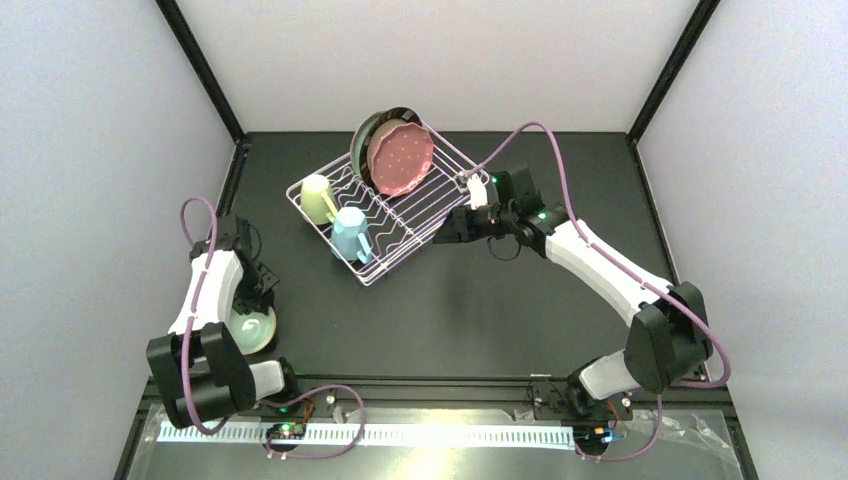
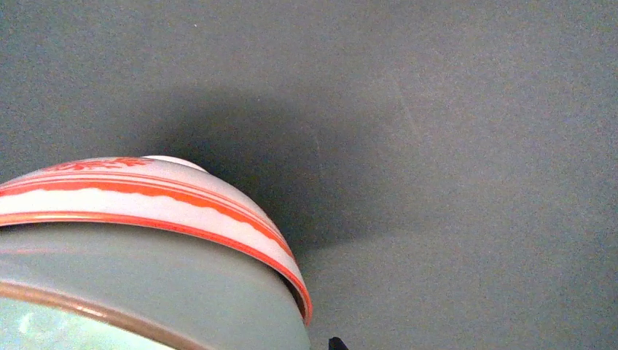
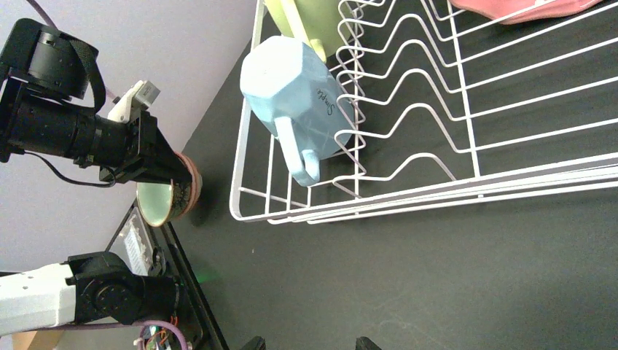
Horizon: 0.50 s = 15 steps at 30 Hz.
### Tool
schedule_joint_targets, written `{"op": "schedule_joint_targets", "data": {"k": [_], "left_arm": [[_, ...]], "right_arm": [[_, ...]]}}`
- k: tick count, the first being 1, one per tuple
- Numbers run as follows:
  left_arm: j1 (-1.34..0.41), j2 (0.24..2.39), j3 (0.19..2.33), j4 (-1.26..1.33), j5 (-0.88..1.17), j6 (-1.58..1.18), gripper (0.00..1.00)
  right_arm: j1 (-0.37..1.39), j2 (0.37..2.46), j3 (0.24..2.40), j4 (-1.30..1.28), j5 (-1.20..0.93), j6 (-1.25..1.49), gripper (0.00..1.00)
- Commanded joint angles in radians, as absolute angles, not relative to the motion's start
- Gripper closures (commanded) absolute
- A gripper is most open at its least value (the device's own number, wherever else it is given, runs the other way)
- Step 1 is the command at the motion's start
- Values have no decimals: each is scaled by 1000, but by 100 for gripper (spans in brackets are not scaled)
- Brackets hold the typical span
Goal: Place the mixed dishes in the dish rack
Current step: Grab the bowl from the bowl.
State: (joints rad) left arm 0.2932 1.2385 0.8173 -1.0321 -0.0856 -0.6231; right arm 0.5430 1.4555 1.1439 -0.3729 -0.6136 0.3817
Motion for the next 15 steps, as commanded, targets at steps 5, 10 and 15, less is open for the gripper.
{"op": "schedule_joint_targets", "data": {"k": [5, 10, 15], "left_arm": [[228, 1275, 864, -997, 95, -617, 99], [124, 1313, 910, -1015, 78, -600, 99], [-30, 1383, 974, -1046, 43, -596, 99]], "right_arm": [[538, 1465, 1167, -360, -619, 383, 30], [538, 1463, 1176, -369, -611, 382, 30], [538, 1458, 1182, -377, -602, 382, 30]]}}
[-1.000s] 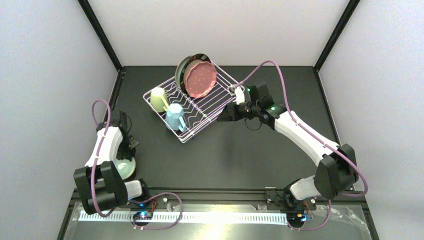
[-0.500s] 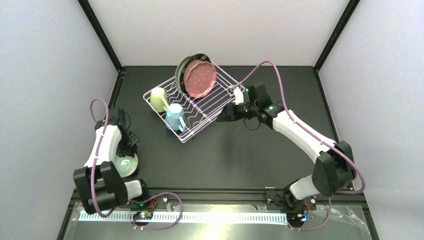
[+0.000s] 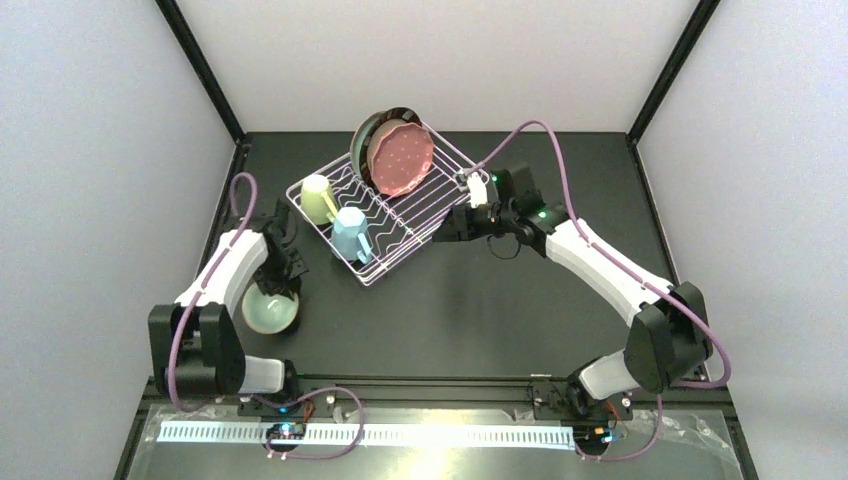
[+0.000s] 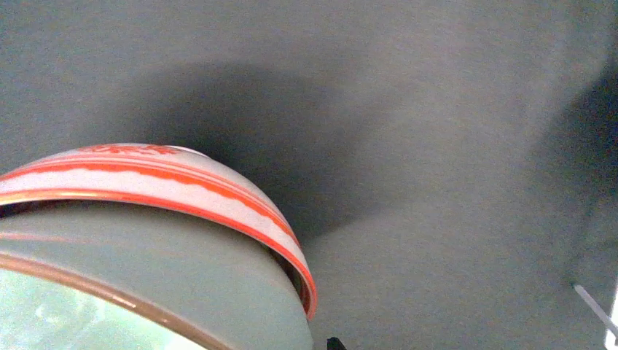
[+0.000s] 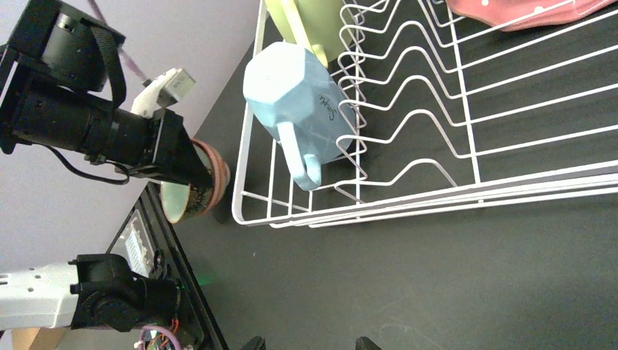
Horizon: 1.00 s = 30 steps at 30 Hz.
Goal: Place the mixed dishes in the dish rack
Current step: Grab the bowl from the bowl.
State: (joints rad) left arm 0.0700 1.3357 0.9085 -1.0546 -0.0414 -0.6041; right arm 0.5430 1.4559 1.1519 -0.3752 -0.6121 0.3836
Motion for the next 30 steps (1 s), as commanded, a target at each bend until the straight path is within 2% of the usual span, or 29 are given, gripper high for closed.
{"op": "schedule_joint_targets", "data": {"k": [1, 7, 21, 30], "left_arm": [[-55, 1394, 982, -1052, 39, -595, 99], [-157, 1411, 981, -1095, 34, -593, 99], [-356, 1284, 853, -1227, 63, -625, 99], [-388, 1296, 868, -1247, 10, -629, 99]], "right_arm": [[538, 1455, 1183, -379, -597, 382, 30], [538, 1432, 1180, -395, -578, 387, 30], [538, 1391, 1171, -411, -545, 412, 30], [538, 1385, 1170, -415, -543, 411, 30]]}}
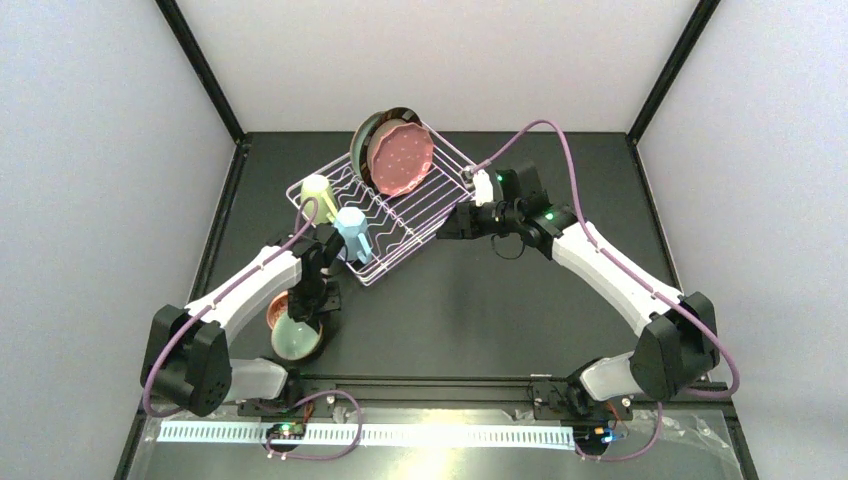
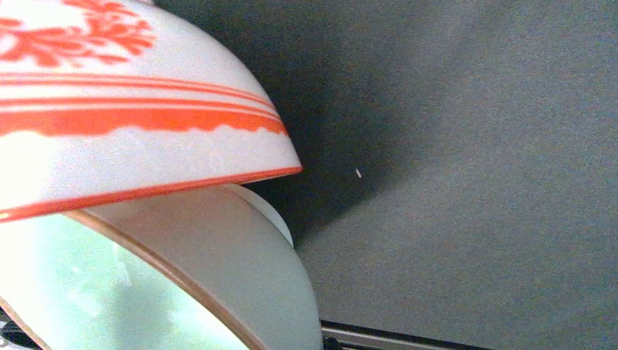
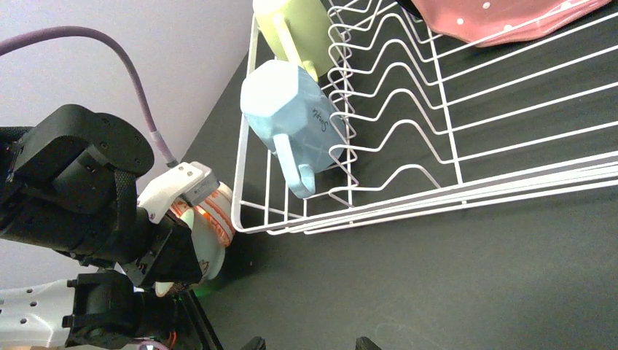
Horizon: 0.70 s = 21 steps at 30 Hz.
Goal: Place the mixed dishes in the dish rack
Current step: Grab the bowl from the bowl.
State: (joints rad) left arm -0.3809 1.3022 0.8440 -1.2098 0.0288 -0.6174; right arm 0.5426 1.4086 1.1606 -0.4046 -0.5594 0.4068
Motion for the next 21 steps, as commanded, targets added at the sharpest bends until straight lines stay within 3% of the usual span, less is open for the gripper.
{"op": "schedule_joint_targets", "data": {"k": [1, 21], "left_arm": [[-388, 1296, 875, -1251, 8, -629, 99], [-418, 1293, 1035, -1361, -39, -657, 99]], "right_arm": [[538, 1385, 1170, -416, -543, 410, 30], [538, 1347, 1154, -429, -542, 408, 30]]}}
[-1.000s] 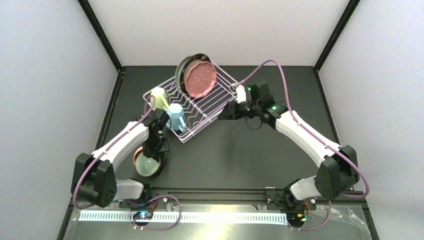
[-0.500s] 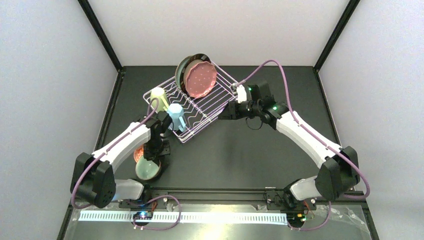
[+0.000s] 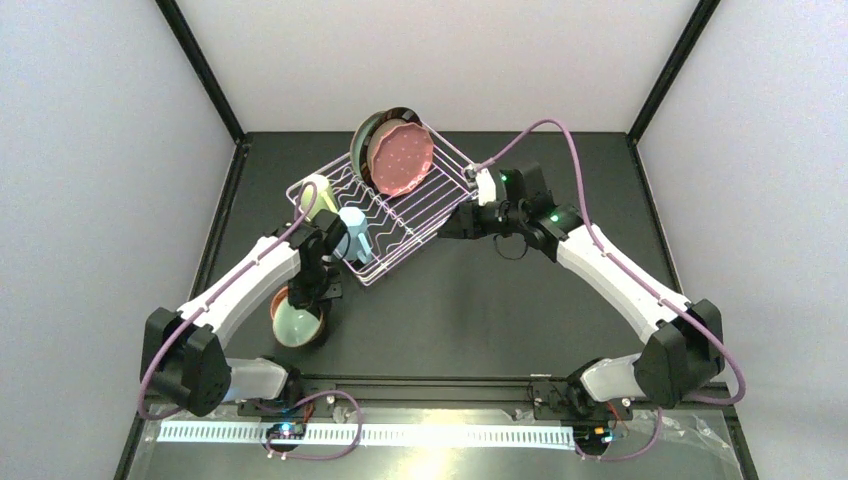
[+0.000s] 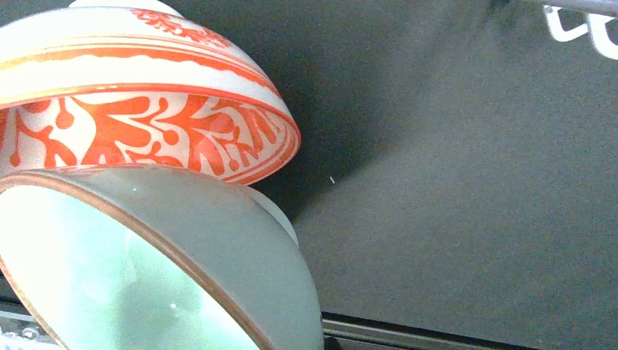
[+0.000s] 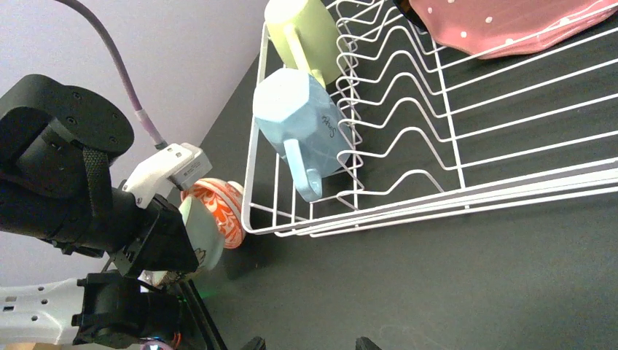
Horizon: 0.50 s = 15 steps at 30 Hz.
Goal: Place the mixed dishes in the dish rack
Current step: Grab the bowl from the bowl.
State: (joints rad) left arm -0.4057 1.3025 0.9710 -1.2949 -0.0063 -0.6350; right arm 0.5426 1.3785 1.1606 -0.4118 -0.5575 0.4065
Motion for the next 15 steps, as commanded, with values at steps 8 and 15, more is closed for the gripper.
{"op": "schedule_joint_targets", "data": {"k": [8, 15], "left_arm": [[-436, 1271, 1059, -1366, -20, -684, 99], [-450, 1239, 1064, -1368, -3, -705, 99]], "right_arm": [[538, 1329, 1149, -434, -546, 408, 30], [538, 1327, 1153, -439, -551, 402, 30]]}}
